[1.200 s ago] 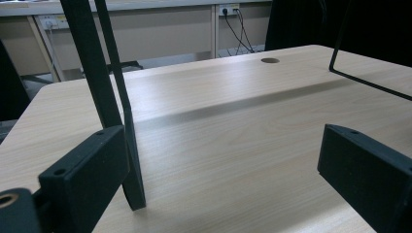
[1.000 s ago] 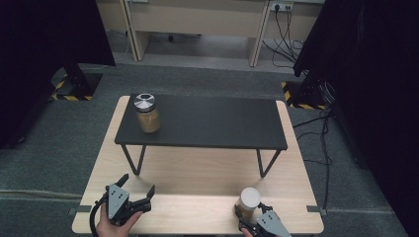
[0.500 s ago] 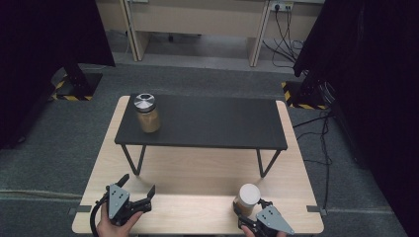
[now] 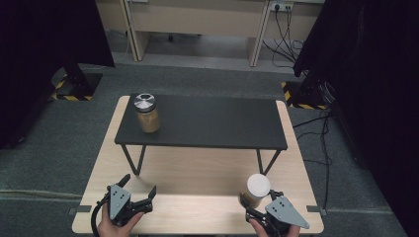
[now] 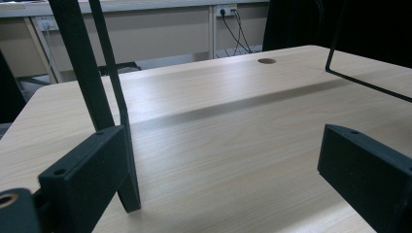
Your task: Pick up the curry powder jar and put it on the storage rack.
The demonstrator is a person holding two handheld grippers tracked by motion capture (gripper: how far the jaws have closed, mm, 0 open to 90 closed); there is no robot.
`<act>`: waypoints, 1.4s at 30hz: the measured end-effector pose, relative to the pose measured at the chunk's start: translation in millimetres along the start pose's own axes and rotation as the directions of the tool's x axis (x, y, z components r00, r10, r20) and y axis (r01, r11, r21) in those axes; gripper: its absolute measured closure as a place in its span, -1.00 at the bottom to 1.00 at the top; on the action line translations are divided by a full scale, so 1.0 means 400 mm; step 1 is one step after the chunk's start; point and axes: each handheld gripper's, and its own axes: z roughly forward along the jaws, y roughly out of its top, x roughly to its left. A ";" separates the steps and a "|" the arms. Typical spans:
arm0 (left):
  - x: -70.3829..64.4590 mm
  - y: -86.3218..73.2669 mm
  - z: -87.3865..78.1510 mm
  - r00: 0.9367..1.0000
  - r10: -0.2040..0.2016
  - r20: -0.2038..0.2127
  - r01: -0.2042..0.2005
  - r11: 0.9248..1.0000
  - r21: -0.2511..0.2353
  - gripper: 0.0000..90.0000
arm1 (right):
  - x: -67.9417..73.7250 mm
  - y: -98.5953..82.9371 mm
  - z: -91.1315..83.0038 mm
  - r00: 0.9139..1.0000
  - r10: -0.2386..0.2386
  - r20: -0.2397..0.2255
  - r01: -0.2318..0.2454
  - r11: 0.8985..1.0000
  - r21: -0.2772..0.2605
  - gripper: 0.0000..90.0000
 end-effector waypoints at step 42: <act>0.001 0.006 -0.005 1.000 -0.004 0.006 0.005 1.000 -0.014 -0.91 | -0.079 0.294 0.073 0.999 -0.046 0.027 0.046 0.998 -0.032 -0.32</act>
